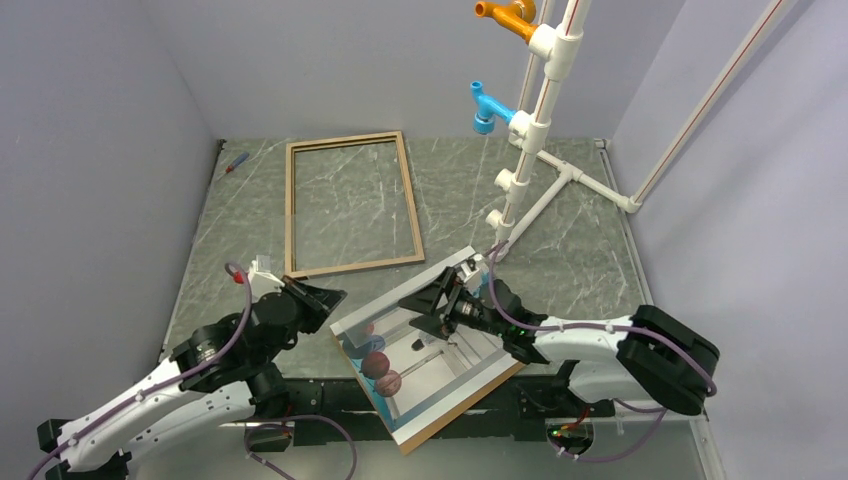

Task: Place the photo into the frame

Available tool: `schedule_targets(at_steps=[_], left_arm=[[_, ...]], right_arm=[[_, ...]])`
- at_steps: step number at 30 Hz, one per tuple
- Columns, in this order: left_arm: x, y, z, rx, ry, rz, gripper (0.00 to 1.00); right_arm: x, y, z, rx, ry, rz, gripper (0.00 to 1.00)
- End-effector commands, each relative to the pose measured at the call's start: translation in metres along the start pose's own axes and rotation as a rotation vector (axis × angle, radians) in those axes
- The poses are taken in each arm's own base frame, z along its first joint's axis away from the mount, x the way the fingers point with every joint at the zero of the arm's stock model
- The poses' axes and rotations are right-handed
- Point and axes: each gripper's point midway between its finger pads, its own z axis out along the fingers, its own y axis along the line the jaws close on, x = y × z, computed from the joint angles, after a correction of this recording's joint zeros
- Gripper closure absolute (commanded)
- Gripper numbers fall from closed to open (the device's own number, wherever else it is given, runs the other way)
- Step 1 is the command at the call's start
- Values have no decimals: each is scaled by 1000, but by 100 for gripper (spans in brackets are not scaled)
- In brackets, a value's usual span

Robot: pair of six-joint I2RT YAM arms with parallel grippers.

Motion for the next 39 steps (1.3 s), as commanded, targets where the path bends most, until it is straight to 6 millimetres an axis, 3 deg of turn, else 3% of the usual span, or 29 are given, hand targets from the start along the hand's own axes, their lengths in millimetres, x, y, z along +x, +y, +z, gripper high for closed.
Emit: schedule_targets(at_steps=[1,3,8,15,24,33,39], left_arm=[[-5,-9,-10,29,3,-45,97],[-7,-7,-13,30,0,-47,97],[-11,0,-17,20,-10,-53,97],[-17,8,-21,-12,-28,-49,96],[-20,8,-22,-26,-37,-28,95],[-16,8,-19,-29,-30,-27,97],[-16,5,-19,-15,-29,-36,97]], right_arm=[[5,53,15,-169,1,23,8],[10,52,23,-166,26,42,16],[25,55,34,-166,68,70,23],[37,56,33,-131,57,54,22],[44,51,16,-54,15,10,16],[38,14,-8,22,-32,63,17],[41,9,-4,12,-19,85,18]])
